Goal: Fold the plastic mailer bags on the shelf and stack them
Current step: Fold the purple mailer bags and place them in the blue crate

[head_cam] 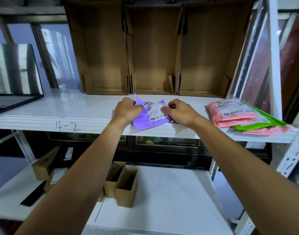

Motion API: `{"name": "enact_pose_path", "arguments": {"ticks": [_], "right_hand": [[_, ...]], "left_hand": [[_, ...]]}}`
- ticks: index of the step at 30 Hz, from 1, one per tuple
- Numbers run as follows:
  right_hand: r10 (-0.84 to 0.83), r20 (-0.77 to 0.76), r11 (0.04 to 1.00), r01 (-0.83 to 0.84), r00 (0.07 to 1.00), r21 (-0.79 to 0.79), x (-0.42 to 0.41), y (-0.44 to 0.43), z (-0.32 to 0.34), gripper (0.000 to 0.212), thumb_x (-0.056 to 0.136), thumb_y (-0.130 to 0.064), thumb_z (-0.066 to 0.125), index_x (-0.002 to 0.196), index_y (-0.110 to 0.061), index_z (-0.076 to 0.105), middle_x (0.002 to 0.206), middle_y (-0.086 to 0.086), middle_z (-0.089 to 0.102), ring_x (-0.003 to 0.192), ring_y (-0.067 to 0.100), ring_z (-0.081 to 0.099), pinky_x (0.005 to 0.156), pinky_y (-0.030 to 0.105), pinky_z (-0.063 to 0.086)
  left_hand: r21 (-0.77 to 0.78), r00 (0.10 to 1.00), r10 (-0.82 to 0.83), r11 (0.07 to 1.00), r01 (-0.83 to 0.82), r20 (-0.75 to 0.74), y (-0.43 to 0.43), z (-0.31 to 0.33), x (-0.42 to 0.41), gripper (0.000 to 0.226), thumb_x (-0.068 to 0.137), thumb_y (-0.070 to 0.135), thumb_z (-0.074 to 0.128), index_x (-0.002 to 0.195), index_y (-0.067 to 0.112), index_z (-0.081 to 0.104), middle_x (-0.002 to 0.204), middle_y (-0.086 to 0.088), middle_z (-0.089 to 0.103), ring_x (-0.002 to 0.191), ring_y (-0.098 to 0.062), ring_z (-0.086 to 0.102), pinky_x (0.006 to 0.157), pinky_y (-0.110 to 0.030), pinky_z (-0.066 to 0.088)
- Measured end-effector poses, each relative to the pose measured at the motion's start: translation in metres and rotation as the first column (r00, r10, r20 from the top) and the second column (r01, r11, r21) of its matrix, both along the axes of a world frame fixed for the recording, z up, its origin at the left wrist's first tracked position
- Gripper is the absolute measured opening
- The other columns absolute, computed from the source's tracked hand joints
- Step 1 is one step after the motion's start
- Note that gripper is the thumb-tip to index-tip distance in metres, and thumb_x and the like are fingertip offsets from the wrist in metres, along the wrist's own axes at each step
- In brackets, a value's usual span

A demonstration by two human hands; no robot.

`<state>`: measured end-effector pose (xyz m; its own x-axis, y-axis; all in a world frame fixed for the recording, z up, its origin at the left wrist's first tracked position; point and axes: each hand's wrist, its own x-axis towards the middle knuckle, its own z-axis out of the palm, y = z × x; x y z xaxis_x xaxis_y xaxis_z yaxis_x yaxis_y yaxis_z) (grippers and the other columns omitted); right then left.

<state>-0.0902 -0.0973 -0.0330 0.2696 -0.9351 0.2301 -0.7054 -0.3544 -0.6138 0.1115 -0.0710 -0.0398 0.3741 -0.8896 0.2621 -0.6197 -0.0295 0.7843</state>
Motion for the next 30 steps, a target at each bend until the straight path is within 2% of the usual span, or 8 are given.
{"name": "enact_pose_path", "arguments": {"ticks": [4, 11, 15, 18, 21, 25, 27, 30], "right_hand": [[0.013, 0.018, 1.0, -0.013, 1.0, -0.026, -0.005, 0.009, -0.004, 0.046, 0.095, -0.053, 0.056, 0.122, -0.017, 0.059, 0.111, 0.003, 0.067, 0.098, 0.023, 0.063, 0.087, 0.038, 0.053], [0.037, 0.124, 0.998, -0.043, 0.992, 0.049, -0.012, 0.028, -0.003, 0.047, 0.092, -0.049, 0.064, 0.126, -0.018, 0.057, 0.114, 0.001, 0.067, 0.095, 0.02, 0.067, 0.091, 0.042, 0.055], [0.05, 0.205, 0.996, -0.064, 0.978, 0.063, -0.014, 0.043, -0.004, 0.05, 0.091, -0.043, 0.066, 0.131, -0.016, 0.054, 0.122, 0.001, 0.064, 0.099, 0.018, 0.067, 0.086, 0.041, 0.059], [0.087, 0.343, 0.991, -0.115, 0.935, 0.064, -0.02, 0.06, -0.007, 0.052, 0.092, -0.032, 0.069, 0.138, -0.016, 0.049, 0.125, -0.002, 0.061, 0.095, 0.01, 0.066, 0.068, 0.029, 0.061], [0.096, 0.51, 0.993, -0.115, 0.855, 0.006, -0.022, 0.08, -0.017, 0.054, 0.092, -0.017, 0.07, 0.141, -0.017, 0.047, 0.127, -0.002, 0.059, 0.094, 0.009, 0.066, 0.055, 0.033, 0.061], [0.089, 0.632, 0.996, -0.055, 0.77, -0.073, -0.022, 0.104, -0.035, 0.058, 0.09, -0.006, 0.07, 0.141, -0.018, 0.045, 0.122, -0.003, 0.06, 0.091, 0.011, 0.068, 0.049, 0.042, 0.06], [0.068, 0.689, 0.998, -0.045, 0.721, -0.051, -0.026, 0.115, -0.044, 0.059, 0.089, -0.006, 0.071, 0.14, -0.02, 0.044, 0.118, -0.004, 0.06, 0.095, 0.016, 0.068, 0.05, 0.048, 0.06], [0.013, 0.736, 0.998, -0.056, 0.677, 0.034, -0.034, 0.128, -0.057, 0.062, 0.088, -0.008, 0.073, 0.141, -0.022, 0.043, 0.118, -0.001, 0.059, 0.101, 0.018, 0.064, 0.051, 0.047, 0.06]], "left_hand": [[0.053, 0.999, -0.046, 0.998, 0.045, 0.025, 0.008, -0.003, 0.001, 0.024, 0.076, 0.034, 0.062, 0.087, 0.015, 0.072, 0.088, -0.003, 0.073, 0.087, -0.028, 0.068, 0.078, -0.036, 0.055], [-0.054, 0.999, 0.003, 0.999, -0.001, 0.038, 0.03, -0.014, -0.004, 0.032, 0.093, 0.031, 0.05, 0.067, 0.011, 0.049, 0.069, -0.007, 0.054, 0.073, -0.033, 0.052, 0.065, -0.033, 0.035], [-0.126, 0.992, -0.092, 0.989, 0.081, -0.084, 0.049, -0.02, -0.005, 0.041, 0.101, 0.036, 0.048, 0.078, 0.003, 0.056, 0.072, -0.01, 0.059, 0.068, -0.028, 0.056, 0.062, -0.033, 0.034], [-0.188, 0.961, -0.179, 0.972, 0.141, -0.209, 0.063, -0.024, -0.006, 0.046, 0.099, 0.044, 0.049, 0.093, 0.0, 0.062, 0.076, -0.008, 0.061, 0.069, -0.023, 0.059, 0.064, -0.032, 0.037], [-0.246, 0.913, -0.255, 0.952, 0.18, -0.32, 0.076, -0.022, -0.009, 0.042, 0.097, 0.045, 0.052, 0.094, 0.006, 0.067, 0.079, -0.007, 0.062, 0.071, -0.023, 0.058, 0.067, -0.035, 0.039], [-0.295, 0.815, -0.36, 0.924, 0.244, -0.454, 0.093, -0.018, -0.023, 0.03, 0.088, 0.051, 0.06, 0.085, 0.024, 0.075, 0.091, -0.009, 0.065, 0.084, -0.026, 0.06, 0.078, -0.04, 0.044], [-0.3, 0.783, -0.37, 0.922, 0.244, -0.5, 0.099, -0.022, -0.028, 0.027, 0.095, 0.044, 0.061, 0.094, 0.02, 0.075, 0.102, -0.008, 0.075, 0.097, -0.029, 0.071, 0.09, -0.045, 0.052], [-0.272, 0.748, -0.367, 0.928, 0.255, -0.553, 0.11, -0.034, -0.029, 0.033, 0.096, 0.043, 0.062, 0.114, 0.017, 0.072, 0.111, -0.002, 0.076, 0.108, -0.025, 0.07, 0.104, -0.051, 0.049]]}}
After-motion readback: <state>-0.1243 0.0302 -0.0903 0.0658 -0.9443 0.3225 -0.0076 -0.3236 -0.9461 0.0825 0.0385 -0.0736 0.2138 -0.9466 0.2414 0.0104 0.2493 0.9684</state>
